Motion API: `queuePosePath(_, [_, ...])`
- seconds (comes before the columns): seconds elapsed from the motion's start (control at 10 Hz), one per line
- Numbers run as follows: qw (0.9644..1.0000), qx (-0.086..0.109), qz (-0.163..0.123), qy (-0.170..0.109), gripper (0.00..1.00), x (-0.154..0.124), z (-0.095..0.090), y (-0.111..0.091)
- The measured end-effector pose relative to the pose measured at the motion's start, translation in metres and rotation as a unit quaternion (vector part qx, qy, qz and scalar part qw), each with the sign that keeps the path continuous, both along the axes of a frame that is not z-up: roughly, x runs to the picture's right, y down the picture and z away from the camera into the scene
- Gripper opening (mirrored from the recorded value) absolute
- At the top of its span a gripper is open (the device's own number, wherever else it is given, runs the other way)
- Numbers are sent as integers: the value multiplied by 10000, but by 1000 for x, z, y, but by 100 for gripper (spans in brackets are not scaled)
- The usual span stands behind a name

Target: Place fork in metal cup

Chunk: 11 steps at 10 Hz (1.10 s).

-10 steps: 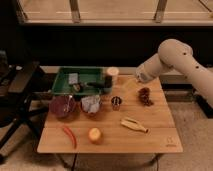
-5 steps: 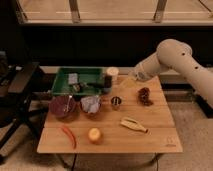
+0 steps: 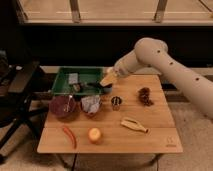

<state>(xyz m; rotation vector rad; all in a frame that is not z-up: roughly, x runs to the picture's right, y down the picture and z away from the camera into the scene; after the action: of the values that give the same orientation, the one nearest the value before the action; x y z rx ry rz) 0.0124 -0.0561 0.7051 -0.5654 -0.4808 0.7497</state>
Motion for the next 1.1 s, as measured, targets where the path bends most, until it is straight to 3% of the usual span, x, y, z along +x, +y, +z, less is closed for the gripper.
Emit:
queuePosePath(0.3, [9994, -185, -270, -148, 65, -45, 31, 14])
queuePosePath(0.6, [9984, -292, -441, -190, 65, -75, 49, 23])
queuePosePath(0.8, [9980, -339, -481, -243, 65, -104, 57, 35])
queuePosePath(1.1, [9981, -356, -436, -233, 65, -111, 59, 39])
